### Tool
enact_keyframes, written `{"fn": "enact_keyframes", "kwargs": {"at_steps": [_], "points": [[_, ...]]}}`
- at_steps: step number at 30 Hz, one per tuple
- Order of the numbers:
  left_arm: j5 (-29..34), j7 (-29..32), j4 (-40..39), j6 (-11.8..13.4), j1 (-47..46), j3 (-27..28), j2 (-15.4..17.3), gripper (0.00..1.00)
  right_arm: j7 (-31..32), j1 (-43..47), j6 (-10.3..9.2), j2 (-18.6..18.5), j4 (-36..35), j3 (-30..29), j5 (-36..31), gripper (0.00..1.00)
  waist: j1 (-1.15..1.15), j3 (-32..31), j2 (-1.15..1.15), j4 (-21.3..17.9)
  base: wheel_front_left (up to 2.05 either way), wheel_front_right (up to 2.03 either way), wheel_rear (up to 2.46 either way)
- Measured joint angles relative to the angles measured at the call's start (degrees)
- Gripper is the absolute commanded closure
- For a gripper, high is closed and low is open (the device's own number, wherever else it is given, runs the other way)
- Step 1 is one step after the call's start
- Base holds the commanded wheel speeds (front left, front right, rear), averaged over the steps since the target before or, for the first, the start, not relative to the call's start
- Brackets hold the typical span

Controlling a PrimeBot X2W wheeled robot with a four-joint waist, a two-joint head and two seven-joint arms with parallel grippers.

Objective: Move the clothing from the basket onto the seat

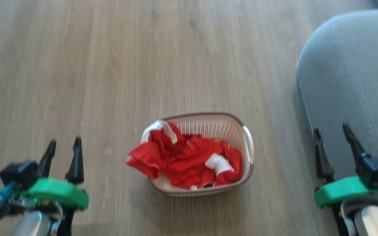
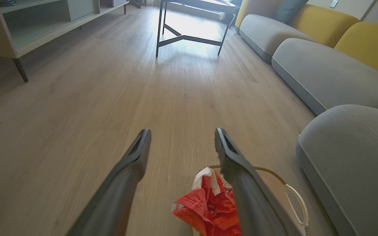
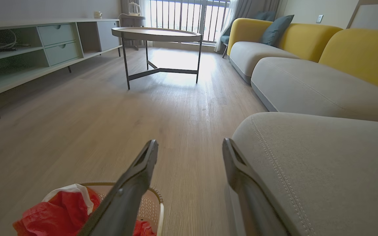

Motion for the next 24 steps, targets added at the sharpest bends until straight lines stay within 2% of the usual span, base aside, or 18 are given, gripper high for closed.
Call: {"fn": "enact_keyframes", "kwargs": {"at_steps": [7,14,24], "points": [[2.4,2.1,0.4,-2.5,-11.4,-4.2,-0.7,0.00,0.0,-7.0,0.01,1.5,-2.7,-0.9,-1.4,0.00,0.01,9.8,0.00,-0.5,0.00,0.00,0.00],[7.1,5.6,4.9,-5.6,-22.5,-10.6,-2.4,0.00,0.0,-12.3,0.01,3.8,-4.2,-1.6,-2.4,0.00,0.02,20.5,0.00,-2.0,0.00,0.00,0.00],[12.7,12.5,13.9,-8.1,-38.1,-18.5,-6.9,0.00,0.0,-18.7,0.00,6.5,-6.4,-1.4,-2.4,0.00,0.03,33.0,0.00,-5.6,0.00,0.00,0.00]]}}
